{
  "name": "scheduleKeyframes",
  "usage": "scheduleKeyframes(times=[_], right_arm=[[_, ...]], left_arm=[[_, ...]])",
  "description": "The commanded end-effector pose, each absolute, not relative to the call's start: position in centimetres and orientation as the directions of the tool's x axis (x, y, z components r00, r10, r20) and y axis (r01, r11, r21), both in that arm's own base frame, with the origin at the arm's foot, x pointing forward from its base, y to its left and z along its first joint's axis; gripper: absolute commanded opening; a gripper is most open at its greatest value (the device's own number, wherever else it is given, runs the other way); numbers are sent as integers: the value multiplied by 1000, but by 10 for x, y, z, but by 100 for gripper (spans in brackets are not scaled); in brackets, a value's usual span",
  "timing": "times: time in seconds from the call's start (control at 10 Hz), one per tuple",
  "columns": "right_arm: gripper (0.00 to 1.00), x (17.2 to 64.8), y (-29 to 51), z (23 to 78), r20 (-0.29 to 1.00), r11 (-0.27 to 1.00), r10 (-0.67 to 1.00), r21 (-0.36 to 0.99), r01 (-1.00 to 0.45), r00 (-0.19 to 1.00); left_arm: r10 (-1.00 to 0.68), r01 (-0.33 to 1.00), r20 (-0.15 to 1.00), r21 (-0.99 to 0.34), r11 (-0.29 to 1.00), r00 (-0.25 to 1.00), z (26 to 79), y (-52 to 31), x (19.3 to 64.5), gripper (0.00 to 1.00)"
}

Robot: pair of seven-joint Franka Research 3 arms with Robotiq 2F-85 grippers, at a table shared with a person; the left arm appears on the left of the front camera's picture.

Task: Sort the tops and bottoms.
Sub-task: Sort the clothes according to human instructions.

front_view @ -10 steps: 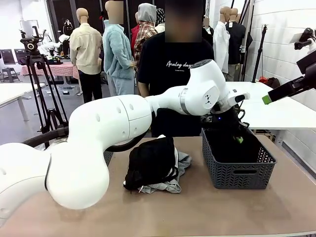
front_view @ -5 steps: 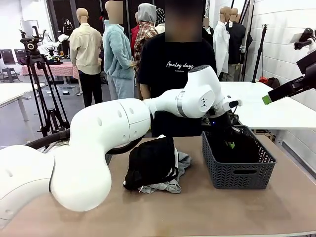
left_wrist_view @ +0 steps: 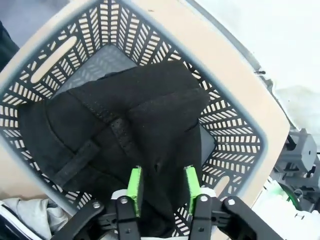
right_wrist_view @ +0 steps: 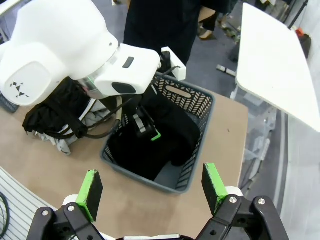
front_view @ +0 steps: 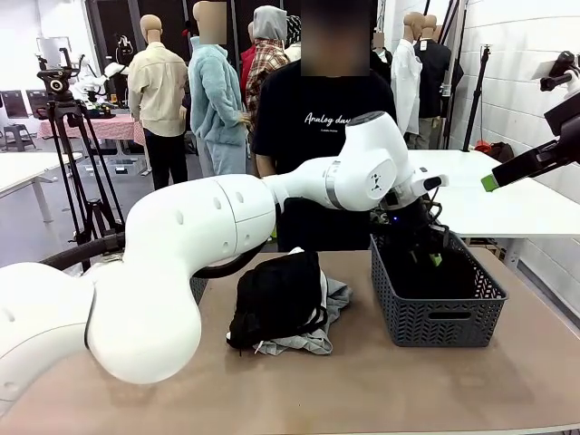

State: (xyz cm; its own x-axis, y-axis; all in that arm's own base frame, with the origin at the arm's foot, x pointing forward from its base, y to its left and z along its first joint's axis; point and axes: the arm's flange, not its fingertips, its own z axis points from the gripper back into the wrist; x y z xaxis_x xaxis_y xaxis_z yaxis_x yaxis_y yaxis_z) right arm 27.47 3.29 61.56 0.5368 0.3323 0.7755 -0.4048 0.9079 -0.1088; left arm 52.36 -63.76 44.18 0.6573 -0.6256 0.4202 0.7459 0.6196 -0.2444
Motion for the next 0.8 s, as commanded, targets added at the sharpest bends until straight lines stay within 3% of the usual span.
scheduleKeyframes(times=[0.0, 0.2, 0.3, 0.7], right_arm=[[100, 278, 34, 615, 783, 906, 328, -102, -411, 529], [100, 278, 34, 615, 783, 906, 328, -102, -411, 529], [100, 278, 34, 615, 783, 906, 328, -102, -411, 529], [100, 278, 34, 615, 783, 906, 328, -102, -411, 529]], left_arm=[[-582, 703, 414, -256, 663, 700, 467, -682, 572, 87], [-560, 678, 400, -275, 682, 726, 482, -674, 571, 87], [-595, 721, 425, -255, 644, 682, 453, -632, 528, 87], [-595, 721, 425, -255, 644, 682, 453, -632, 528, 87]])
